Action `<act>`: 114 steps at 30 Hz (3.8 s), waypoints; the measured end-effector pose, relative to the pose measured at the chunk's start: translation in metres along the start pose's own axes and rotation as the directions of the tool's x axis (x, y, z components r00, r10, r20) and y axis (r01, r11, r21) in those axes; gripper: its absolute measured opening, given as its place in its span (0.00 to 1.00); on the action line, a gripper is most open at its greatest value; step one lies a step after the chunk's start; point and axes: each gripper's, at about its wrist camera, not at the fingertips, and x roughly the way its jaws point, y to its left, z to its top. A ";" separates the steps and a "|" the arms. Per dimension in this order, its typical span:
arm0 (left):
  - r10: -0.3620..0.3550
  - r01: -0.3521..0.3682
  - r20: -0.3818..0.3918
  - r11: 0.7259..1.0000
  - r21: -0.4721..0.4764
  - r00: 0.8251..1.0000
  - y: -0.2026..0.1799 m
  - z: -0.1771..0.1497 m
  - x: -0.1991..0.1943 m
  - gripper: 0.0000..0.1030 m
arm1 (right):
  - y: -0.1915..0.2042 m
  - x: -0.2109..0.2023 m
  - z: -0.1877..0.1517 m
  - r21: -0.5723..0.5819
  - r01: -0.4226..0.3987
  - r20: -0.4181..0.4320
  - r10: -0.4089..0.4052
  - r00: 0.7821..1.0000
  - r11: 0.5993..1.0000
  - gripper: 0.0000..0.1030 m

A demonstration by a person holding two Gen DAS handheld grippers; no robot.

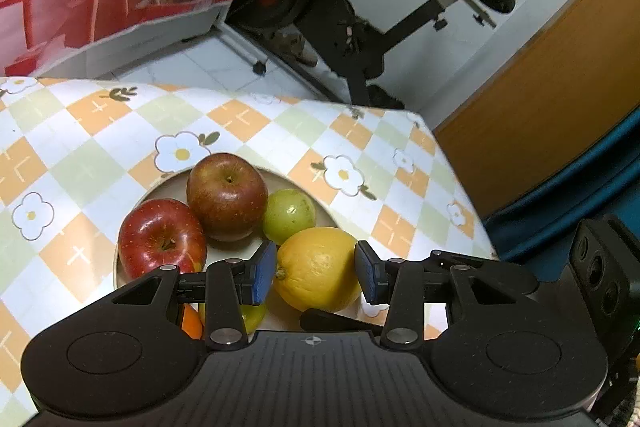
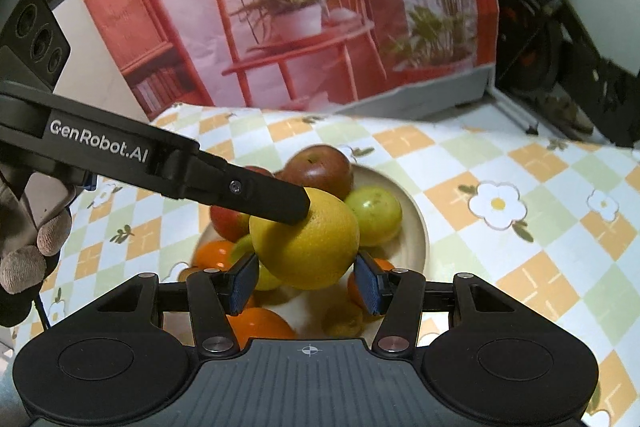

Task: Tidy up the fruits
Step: 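Lower the lemon onto the plate with the left gripper and open it, then grasp the remaining lemon on the table with the right gripper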

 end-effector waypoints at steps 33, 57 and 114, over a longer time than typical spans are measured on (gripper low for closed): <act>0.112 -0.117 0.099 0.992 0.048 0.989 0.012 -0.019 -0.067 0.41 | 0.021 -0.027 -0.020 0.041 0.057 0.042 -0.059 0.997 0.998 0.48; 0.302 -0.310 0.120 0.949 0.057 0.946 0.070 -0.089 -0.129 0.41 | 0.105 -0.012 -0.049 -0.056 0.005 -0.065 -0.009 0.998 0.998 0.48; 0.025 -0.025 0.000 0.990 -0.136 1.000 0.082 -0.120 -0.089 0.41 | 0.148 0.031 -0.079 -0.120 -0.149 -0.182 0.126 0.975 0.982 0.43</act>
